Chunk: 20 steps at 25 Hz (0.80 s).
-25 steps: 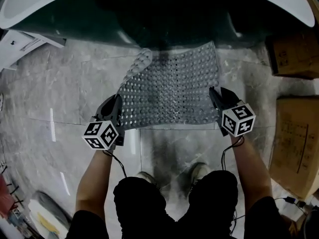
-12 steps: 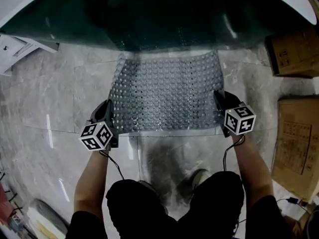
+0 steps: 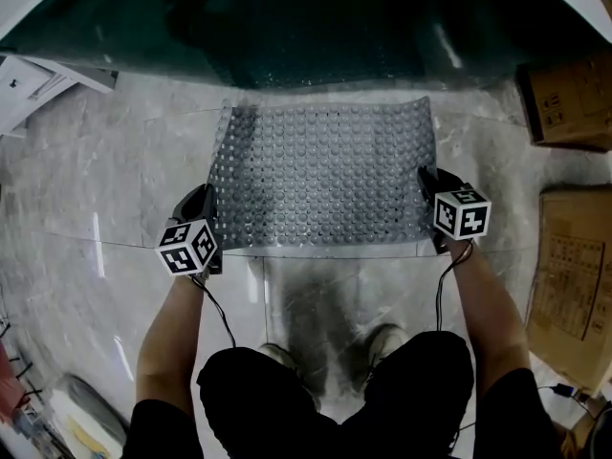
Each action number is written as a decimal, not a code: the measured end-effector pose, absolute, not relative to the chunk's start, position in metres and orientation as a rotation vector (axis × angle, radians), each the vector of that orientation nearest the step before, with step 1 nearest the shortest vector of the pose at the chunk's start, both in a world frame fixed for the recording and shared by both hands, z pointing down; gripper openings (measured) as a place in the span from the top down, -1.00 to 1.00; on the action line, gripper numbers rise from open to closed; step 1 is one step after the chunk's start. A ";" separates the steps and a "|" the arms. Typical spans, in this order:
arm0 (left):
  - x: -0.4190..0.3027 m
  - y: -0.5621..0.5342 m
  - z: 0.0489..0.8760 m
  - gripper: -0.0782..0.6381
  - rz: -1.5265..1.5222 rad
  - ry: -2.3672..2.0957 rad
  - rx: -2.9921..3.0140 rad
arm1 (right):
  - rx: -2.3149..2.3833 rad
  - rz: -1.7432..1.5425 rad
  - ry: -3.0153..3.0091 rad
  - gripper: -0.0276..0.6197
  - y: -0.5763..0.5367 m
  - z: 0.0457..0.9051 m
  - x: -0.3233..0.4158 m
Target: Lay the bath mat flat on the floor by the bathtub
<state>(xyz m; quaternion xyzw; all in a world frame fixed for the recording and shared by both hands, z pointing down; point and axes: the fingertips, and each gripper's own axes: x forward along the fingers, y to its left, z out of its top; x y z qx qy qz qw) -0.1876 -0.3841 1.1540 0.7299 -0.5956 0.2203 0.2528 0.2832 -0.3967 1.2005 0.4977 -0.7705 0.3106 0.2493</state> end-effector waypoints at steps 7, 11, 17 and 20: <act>-0.203 -0.383 1.175 0.67 0.741 -1.647 1.926 | 1.382 0.882 -1.976 0.74 -0.388 1.227 0.314; -0.211 -0.380 1.179 0.67 0.834 -1.698 1.898 | 1.403 0.777 -1.881 0.56 -0.382 1.234 0.332; -0.205 -0.380 1.165 0.63 0.850 -1.734 1.957 | 1.498 0.661 -1.822 0.25 -0.387 1.228 0.348; -0.196 -0.382 1.160 0.63 0.843 -1.721 1.994 | 1.541 0.592 -1.825 0.23 -0.393 1.216 0.349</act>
